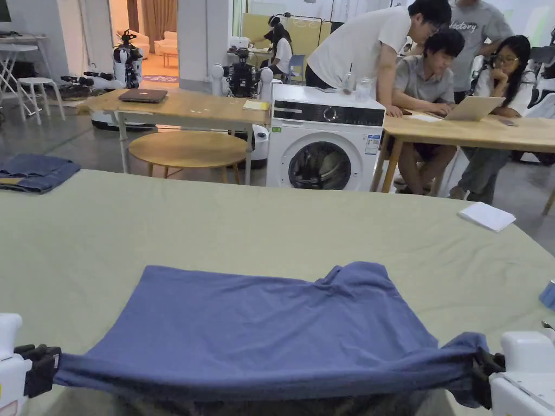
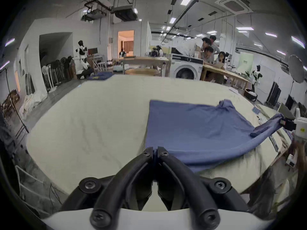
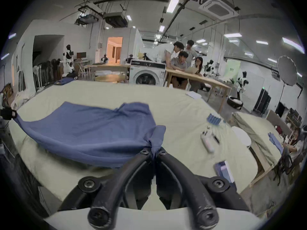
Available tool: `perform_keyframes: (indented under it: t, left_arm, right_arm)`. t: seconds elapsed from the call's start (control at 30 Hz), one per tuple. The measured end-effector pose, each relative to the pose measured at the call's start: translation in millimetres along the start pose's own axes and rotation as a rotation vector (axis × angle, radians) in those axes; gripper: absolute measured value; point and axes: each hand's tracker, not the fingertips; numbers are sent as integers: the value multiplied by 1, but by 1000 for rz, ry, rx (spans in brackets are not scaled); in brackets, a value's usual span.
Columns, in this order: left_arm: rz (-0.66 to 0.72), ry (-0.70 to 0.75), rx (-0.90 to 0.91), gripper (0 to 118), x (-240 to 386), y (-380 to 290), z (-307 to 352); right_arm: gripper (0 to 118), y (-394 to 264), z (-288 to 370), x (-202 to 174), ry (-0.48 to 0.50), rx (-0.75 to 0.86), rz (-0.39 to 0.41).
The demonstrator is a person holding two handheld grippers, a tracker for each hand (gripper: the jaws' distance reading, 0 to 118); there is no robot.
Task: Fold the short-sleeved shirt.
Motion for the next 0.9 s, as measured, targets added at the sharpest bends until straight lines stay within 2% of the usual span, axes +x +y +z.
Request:
perform_keyframes:
  t: [0.07, 0.2, 0.37, 0.5, 0.57, 0.63, 0.7, 0.77, 0.8, 0.9]
  left_arm:
    - [-2, -10, -25, 0, -2, -16, -8]
    - [2, 1, -115, 0, -4, -44, -22]
    - [-2, 11, -227, 0, -13, -69, -47]
    - [-3, 4, -309, 0, -16, -83, -68]
    - [-8, 5, -294, 0, -16, -84, -72]
    - [0, 3, -297, 0, -17, -79, -70]
    - [16, -3, -298, 4, -17, -75, -65]
    - [29, 4, -263, 21, -15, -69, -58]
    - [30, 14, -239, 27, -12, -64, -55]
    - [11, 14, -102, 29, -2, -46, -41]
  right_arm:
    - [2, -21, -5, -1, -16, -60, 32]
    - [2, -54, -17, 0, 5, -170, 0]
    - [2, -84, -43, 5, 56, -324, 48]
    - [3, -98, -58, 8, 78, -388, 35]
    - [6, -102, -64, 4, 75, -404, 41]
    - [8, -101, -61, -2, 65, -384, 96]
    - [27, -93, -55, -9, 35, -361, 158]
    - [50, -78, -37, -19, -8, -317, 197]
    - [57, -70, -32, -21, -20, -292, 194]
    - [57, -46, -17, -24, -36, -199, 128]
